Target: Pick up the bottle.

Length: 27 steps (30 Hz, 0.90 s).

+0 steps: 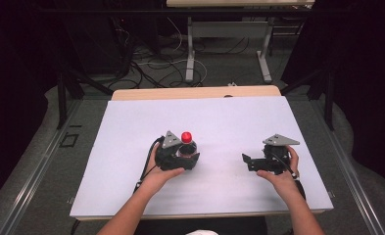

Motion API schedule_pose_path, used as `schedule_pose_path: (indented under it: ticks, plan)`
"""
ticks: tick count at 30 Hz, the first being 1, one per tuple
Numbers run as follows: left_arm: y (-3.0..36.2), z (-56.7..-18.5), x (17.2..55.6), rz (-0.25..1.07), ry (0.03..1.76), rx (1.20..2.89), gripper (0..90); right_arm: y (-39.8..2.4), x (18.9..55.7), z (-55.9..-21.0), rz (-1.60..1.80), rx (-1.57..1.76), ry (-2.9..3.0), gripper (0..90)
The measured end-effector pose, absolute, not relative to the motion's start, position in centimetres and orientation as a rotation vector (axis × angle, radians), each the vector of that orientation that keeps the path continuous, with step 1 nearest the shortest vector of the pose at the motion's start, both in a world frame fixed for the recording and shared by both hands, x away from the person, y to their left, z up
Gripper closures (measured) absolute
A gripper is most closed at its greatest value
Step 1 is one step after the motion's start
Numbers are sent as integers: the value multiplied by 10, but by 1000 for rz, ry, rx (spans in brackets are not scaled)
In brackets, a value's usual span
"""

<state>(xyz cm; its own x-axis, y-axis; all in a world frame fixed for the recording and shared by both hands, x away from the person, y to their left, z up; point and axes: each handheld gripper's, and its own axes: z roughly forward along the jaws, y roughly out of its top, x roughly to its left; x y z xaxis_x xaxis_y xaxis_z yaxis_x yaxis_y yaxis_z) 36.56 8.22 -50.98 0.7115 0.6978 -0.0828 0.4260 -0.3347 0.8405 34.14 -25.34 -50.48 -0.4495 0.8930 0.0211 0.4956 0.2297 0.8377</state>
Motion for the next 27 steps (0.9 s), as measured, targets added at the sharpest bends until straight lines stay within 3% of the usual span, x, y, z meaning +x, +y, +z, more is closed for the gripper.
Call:
schedule_pose_path:
  ticks: [20,27]
  plan:
    - [81,-521,367,407,865,1970,268,-252,343,-509,1113,1275,2056,0]
    - [83,-523,366,412,864,1971,280,-253,343,-510,1104,1277,2054,0]
